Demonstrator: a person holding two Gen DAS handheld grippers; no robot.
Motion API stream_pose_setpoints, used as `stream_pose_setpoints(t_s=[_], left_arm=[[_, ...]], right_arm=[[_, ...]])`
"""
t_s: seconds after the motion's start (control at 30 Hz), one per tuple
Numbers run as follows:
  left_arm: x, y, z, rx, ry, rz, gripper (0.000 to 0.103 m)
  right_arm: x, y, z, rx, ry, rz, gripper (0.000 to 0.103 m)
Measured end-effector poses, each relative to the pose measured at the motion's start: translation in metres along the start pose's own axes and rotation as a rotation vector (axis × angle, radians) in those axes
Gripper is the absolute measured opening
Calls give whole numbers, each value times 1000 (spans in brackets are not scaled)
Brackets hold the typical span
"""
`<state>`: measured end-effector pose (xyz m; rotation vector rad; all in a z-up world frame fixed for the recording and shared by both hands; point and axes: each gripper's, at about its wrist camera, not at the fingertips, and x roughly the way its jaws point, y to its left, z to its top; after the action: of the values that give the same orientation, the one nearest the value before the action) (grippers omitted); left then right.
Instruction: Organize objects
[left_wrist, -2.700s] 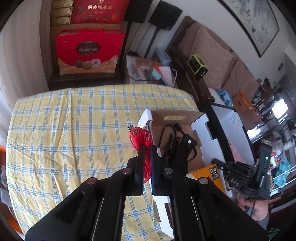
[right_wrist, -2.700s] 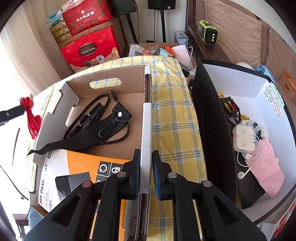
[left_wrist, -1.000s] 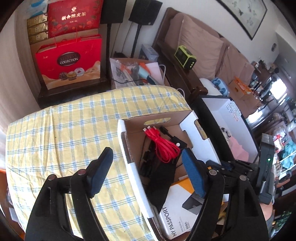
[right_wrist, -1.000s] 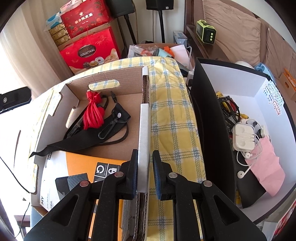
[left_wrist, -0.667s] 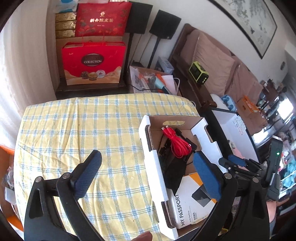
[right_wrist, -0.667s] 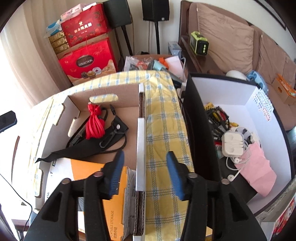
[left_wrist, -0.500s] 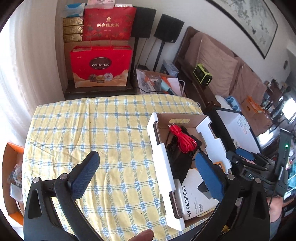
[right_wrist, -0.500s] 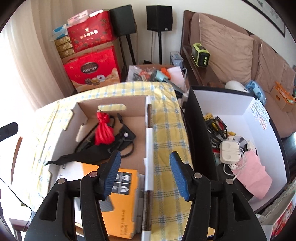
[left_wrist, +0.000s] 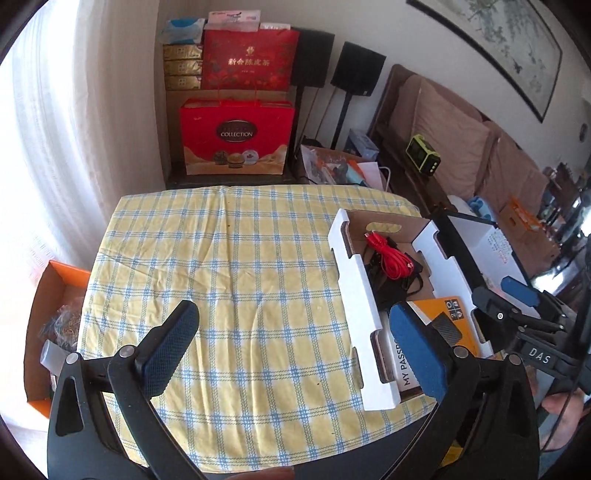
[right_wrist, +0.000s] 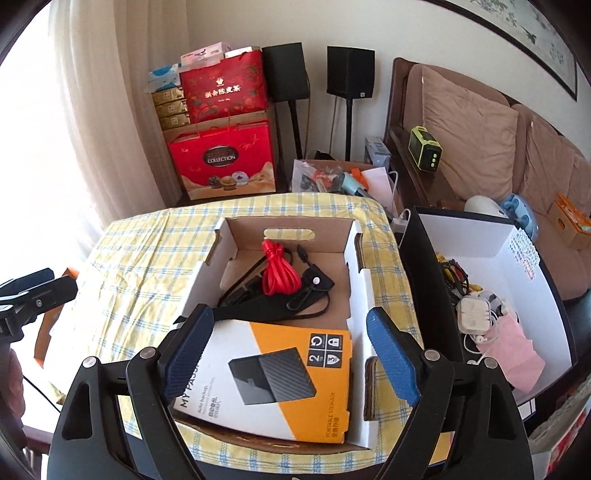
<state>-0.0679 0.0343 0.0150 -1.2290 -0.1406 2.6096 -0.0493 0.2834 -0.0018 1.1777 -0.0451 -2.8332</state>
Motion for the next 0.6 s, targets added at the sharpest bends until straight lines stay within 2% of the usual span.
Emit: stream_pose_setpoints(t_s=[0.17, 0.3, 0.6], left_arm=[[-15, 4, -13, -6, -16, 3, 103], [-26, 5, -26, -6, -32, 19, 103], [-48, 19, -57, -71, -58, 60, 103]], right_arm=[[-13, 12, -9, 12, -23, 1, 90], [-26, 22, -18, 10, -51, -11, 103], [-48, 38, -40, 6, -76, -41, 103]])
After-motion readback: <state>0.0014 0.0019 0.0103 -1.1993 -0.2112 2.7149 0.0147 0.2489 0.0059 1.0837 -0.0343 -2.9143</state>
